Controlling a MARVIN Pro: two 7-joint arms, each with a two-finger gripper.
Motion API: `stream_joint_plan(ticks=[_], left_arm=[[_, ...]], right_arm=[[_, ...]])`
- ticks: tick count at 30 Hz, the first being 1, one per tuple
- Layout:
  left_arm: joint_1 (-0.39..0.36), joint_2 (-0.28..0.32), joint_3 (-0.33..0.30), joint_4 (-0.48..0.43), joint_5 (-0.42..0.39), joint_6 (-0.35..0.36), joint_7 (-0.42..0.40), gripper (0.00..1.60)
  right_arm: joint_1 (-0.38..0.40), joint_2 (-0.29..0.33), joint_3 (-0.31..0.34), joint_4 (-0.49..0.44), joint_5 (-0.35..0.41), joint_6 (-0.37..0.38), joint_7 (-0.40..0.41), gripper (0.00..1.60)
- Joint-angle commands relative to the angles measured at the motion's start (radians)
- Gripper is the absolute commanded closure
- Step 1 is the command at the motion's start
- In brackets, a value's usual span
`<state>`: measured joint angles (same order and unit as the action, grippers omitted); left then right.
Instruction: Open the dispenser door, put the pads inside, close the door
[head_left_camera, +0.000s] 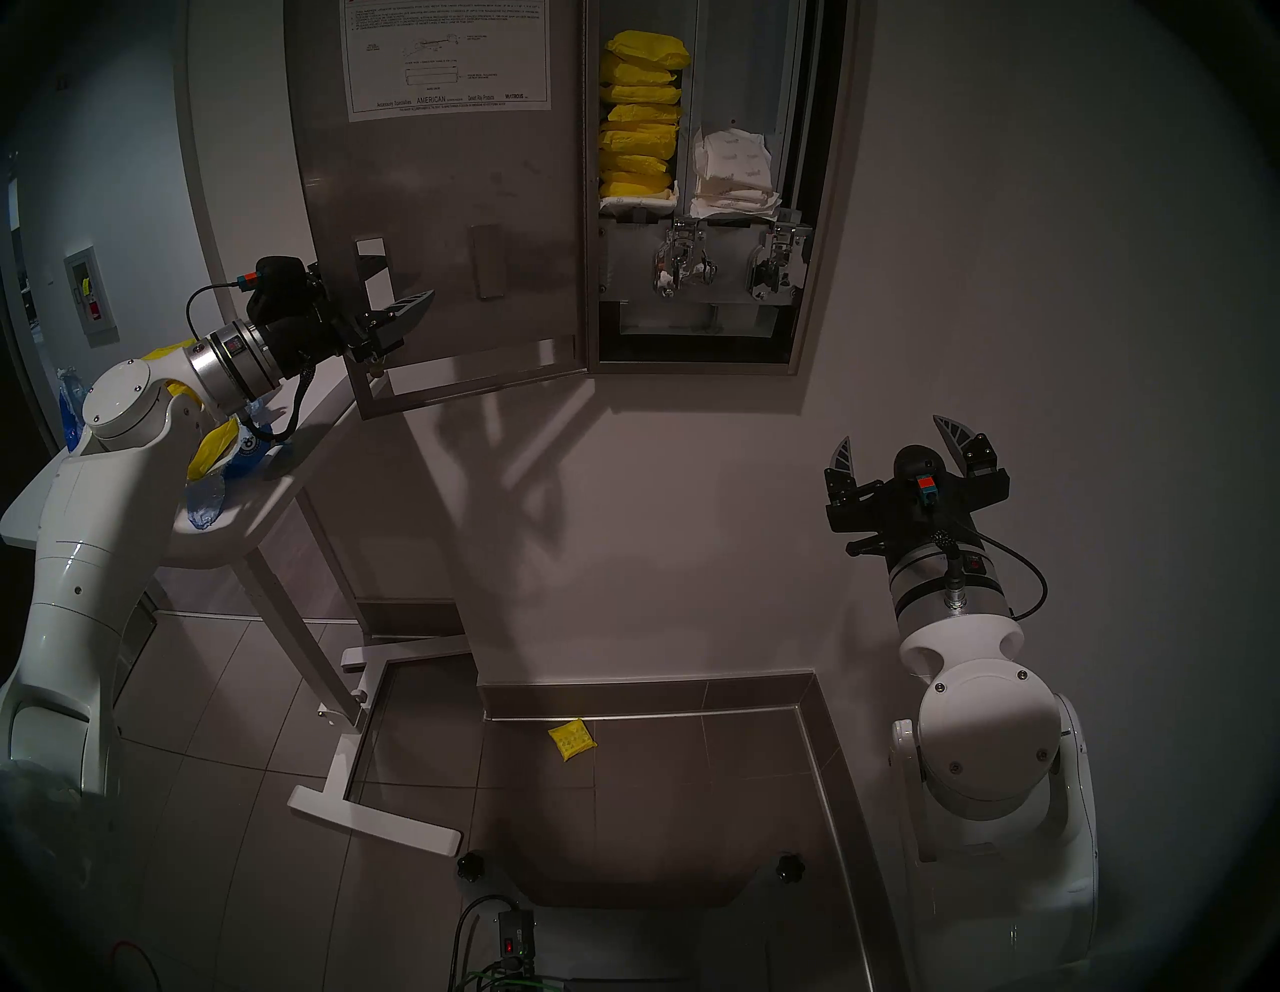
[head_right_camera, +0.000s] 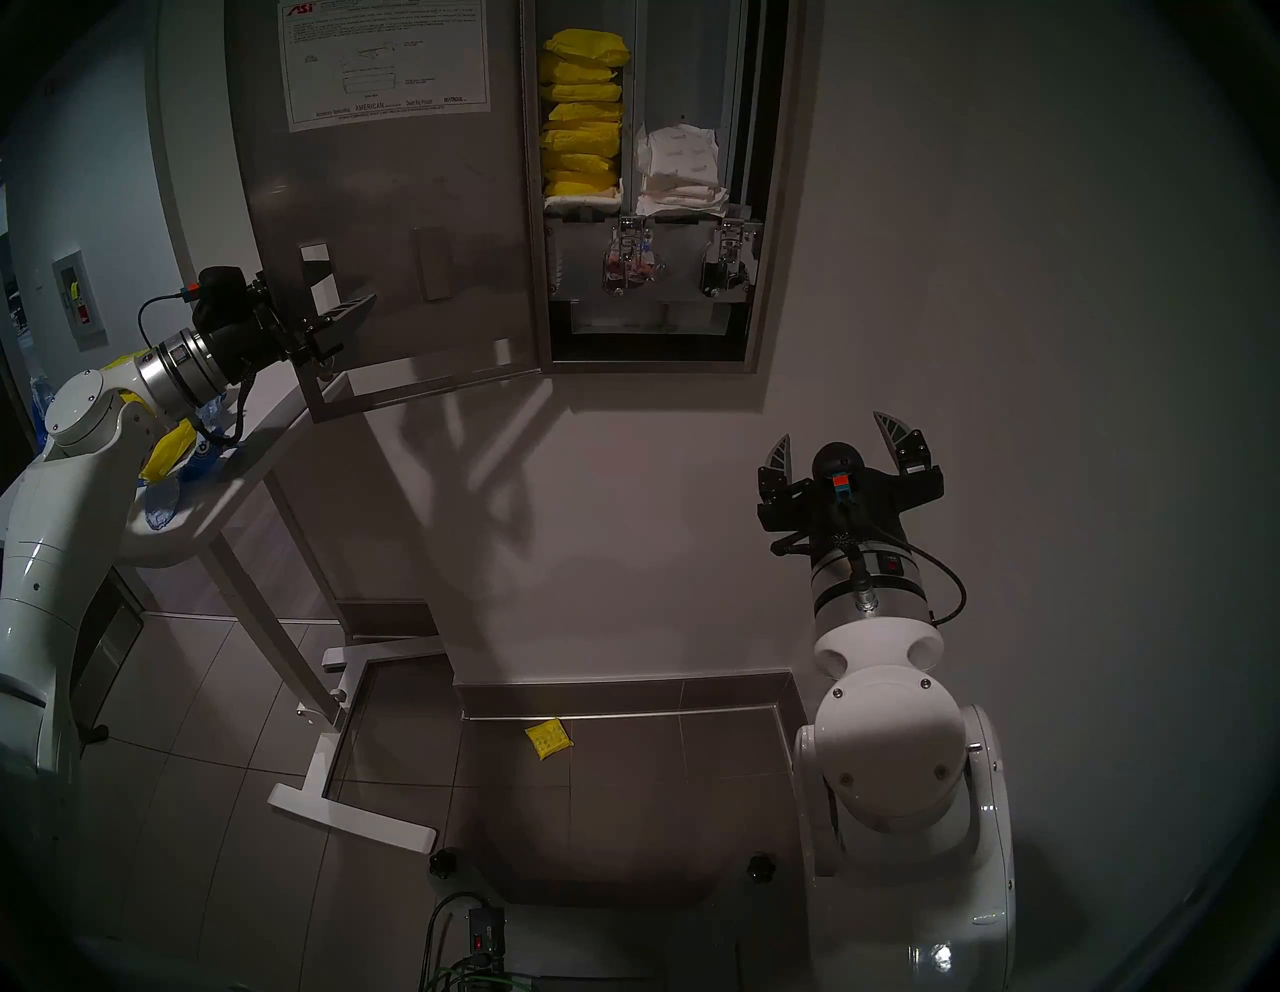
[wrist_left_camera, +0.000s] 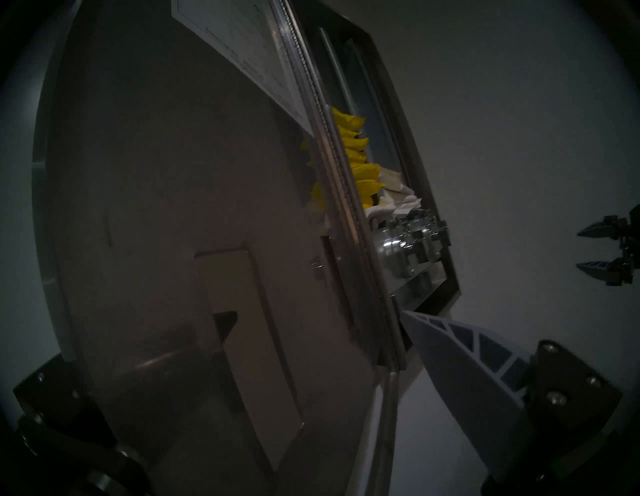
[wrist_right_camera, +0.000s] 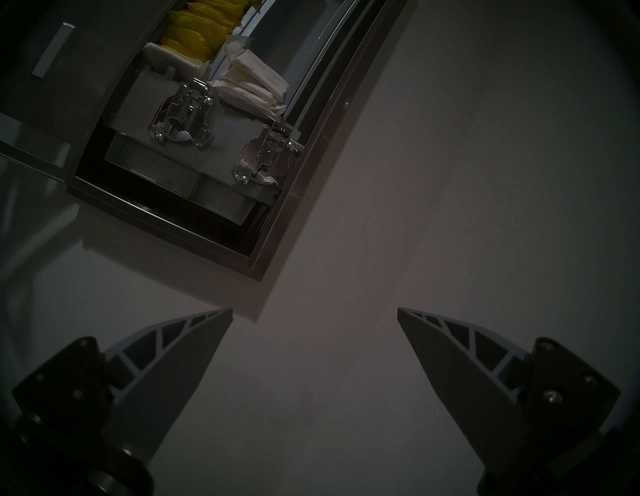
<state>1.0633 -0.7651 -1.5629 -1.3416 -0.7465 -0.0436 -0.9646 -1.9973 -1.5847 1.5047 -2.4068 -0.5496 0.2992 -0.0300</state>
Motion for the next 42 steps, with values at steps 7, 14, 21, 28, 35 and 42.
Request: stream_joint_plan(ticks=[7, 14, 21, 28, 35, 42], left_arm=[[0.039, -0.041, 0.037, -0.12, -0.165, -0.018, -0.194, 0.0], [0.081, -0.04, 0.048, -0.14, -0.23, -0.017, -0.276, 0.0], [0.129, -0.036, 0.062, -0.206, -0.269, -0.009, -0.367, 0.0], [0.235, -0.018, 0.02, -0.332, -0.288, 0.007, -0.348, 0.0], [0.35, -0.053, -0.045, -0.428, -0.243, -0.014, -0.226, 0.0], [0.417, -0.163, -0.032, -0.432, -0.174, -0.087, -0.096, 0.0]], right_arm=[[0.014, -0.001, 0.002, -0.031, 0.0, -0.01, -0.007, 0.0], [0.014, 0.0, 0.002, -0.03, 0.0, -0.009, -0.007, 0.0], [0.013, 0.001, 0.002, -0.032, 0.001, -0.01, -0.009, 0.0], [0.012, 0.001, 0.002, -0.036, 0.002, -0.013, -0.01, 0.0], [0.011, 0.001, 0.002, -0.036, 0.002, -0.013, -0.011, 0.0], [0.013, 0.002, 0.002, -0.031, 0.001, -0.01, -0.01, 0.0]])
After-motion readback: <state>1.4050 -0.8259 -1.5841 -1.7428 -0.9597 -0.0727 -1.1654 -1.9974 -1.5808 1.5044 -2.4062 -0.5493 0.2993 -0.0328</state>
